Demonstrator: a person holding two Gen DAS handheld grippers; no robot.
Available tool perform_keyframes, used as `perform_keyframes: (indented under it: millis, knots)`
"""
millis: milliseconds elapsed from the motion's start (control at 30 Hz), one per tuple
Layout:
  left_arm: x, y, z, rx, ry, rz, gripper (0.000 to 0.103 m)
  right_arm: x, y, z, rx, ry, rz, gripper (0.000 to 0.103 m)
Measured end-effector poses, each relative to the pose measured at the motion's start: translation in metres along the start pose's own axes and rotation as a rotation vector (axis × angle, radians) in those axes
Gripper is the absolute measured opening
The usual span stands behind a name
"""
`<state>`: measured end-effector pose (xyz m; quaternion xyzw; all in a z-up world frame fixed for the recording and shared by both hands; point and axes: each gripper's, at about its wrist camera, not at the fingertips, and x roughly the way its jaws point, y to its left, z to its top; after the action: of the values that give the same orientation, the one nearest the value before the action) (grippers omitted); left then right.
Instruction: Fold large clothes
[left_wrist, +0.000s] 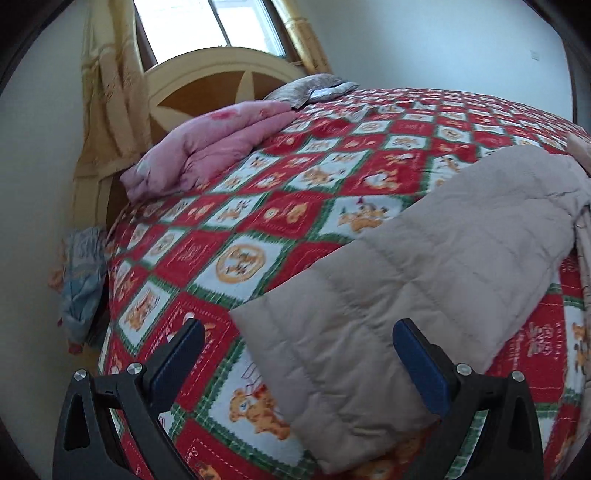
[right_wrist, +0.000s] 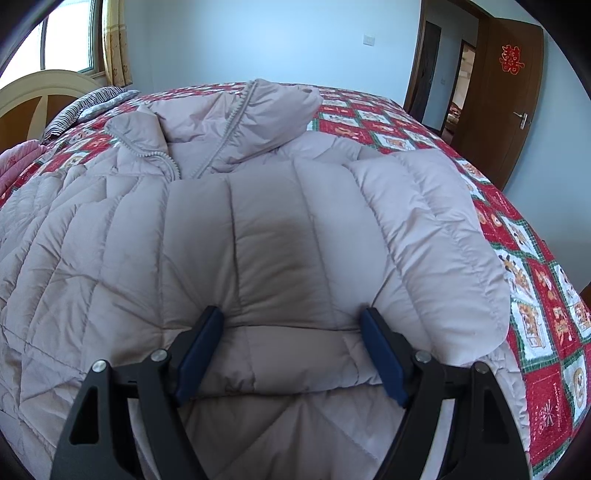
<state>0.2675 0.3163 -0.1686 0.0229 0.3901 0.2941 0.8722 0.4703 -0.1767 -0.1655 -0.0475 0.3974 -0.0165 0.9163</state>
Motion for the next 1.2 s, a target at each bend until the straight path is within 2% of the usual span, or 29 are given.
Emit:
perform_keyframes:
  millis: [100, 267, 300, 333, 367, 400, 433, 533, 667, 800, 900, 1067, 1200]
  knots:
    - [0.015, 0.007, -0.006, -0.067, 0.037, -0.077, 0.102, 0.0, 0.0, 0.0, -0.003, -0.002, -0.006, 0.081]
    - [0.022, -0.011, -0.005, -0.077, 0.027, -0.145, 0.1, -0.001, 0.001, 0.0, -0.005, -0.007, -0.02, 0.082]
    - [0.022, -0.014, -0.005, -0.07, 0.021, -0.151, 0.082, -0.001, 0.001, 0.0, -0.005, -0.008, -0.022, 0.082]
    - [0.023, -0.017, -0.004, -0.058, 0.024, -0.17, 0.055, -0.001, 0.001, 0.0, -0.005, -0.008, -0.023, 0.082]
    - [0.023, -0.021, -0.002, -0.043, 0.028, -0.193, 0.043, -0.001, 0.001, 0.0, -0.005, -0.009, -0.024, 0.082]
    - [0.021, -0.023, -0.001, -0.03, 0.023, -0.21, 0.022, -0.001, 0.0, 0.0, -0.004, -0.009, -0.025, 0.083]
    - [0.017, -0.025, 0.001, -0.014, 0.01, -0.21, 0.01, -0.002, 0.0, 0.0, -0.004, -0.01, -0.026, 0.083]
    - [0.007, -0.021, 0.009, -0.007, -0.025, -0.203, 0.005, -0.002, 0.0, 0.0, -0.001, -0.013, -0.027, 0.083]
    - [-0.012, -0.007, 0.024, -0.016, -0.091, -0.177, 0.004, -0.005, -0.003, 0.0, 0.008, -0.015, -0.011, 0.084]
    - [-0.027, 0.002, 0.047, -0.019, -0.139, -0.158, 0.004, -0.024, -0.01, -0.001, 0.02, -0.027, 0.027, 0.083]
    - [-0.05, -0.003, 0.069, -0.003, -0.208, -0.148, 0.004, -0.044, -0.012, -0.004, -0.013, -0.059, 0.029, 0.083]
    - [-0.104, -0.042, 0.113, 0.053, -0.333, -0.202, 0.004, -0.064, -0.018, -0.012, -0.042, -0.091, 0.032, 0.083]
    - [-0.151, -0.102, 0.136, 0.149, -0.422, -0.288, 0.004, -0.069, -0.022, -0.018, -0.048, -0.113, 0.016, 0.083]
